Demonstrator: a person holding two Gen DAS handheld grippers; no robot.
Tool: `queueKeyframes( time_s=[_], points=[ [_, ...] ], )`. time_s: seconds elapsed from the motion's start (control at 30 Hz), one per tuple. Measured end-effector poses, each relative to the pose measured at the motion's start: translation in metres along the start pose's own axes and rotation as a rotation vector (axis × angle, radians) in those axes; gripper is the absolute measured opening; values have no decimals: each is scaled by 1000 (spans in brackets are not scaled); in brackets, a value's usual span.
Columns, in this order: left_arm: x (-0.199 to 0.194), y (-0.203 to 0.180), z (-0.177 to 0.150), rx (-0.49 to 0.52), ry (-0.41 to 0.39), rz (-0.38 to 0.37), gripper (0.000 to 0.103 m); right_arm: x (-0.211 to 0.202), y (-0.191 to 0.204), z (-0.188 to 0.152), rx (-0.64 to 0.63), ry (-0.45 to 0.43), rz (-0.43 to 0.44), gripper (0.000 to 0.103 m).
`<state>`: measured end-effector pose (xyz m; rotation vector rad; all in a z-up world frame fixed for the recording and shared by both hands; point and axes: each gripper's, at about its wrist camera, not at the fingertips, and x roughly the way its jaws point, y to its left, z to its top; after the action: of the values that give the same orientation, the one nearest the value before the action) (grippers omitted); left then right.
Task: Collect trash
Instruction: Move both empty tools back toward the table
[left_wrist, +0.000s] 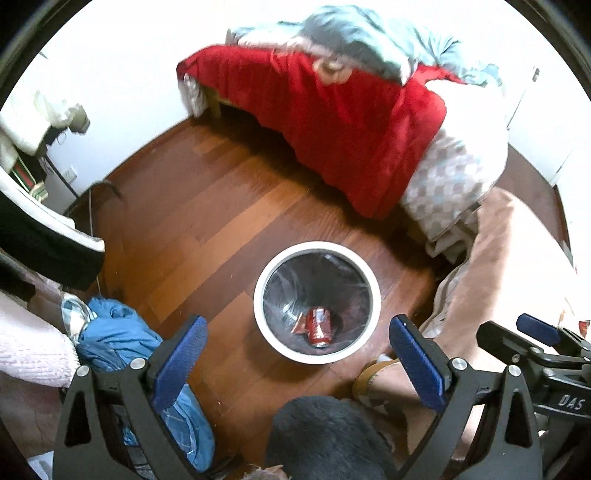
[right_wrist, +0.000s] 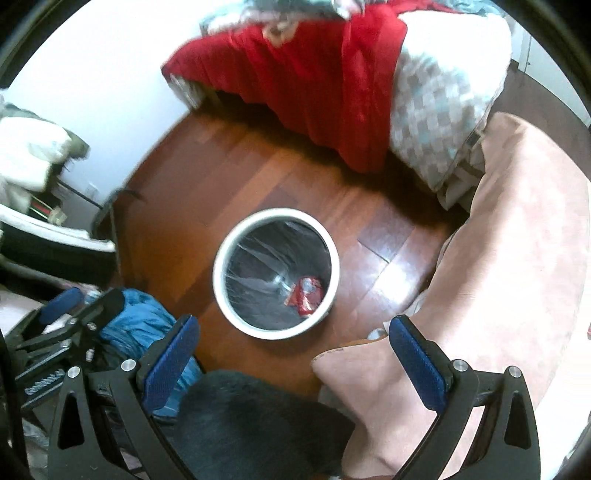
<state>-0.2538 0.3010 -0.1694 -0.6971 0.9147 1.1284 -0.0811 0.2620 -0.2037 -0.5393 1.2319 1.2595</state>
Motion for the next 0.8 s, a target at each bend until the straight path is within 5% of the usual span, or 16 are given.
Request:
queueKeyframes(
  time_s=[0.2,0.4,0.8],
  points=[
    [-51,-37,-5,53,-96,-33,100,-85,-21,-18,65,-139,78,103],
    [-68,-103,-24,141,-119,-94,100,-150,-83,-63,195,-232,67,103],
    [-8,-328,-127,479,40,-242,100,-214,-314,-223,696,-226,-212,103]
  ],
)
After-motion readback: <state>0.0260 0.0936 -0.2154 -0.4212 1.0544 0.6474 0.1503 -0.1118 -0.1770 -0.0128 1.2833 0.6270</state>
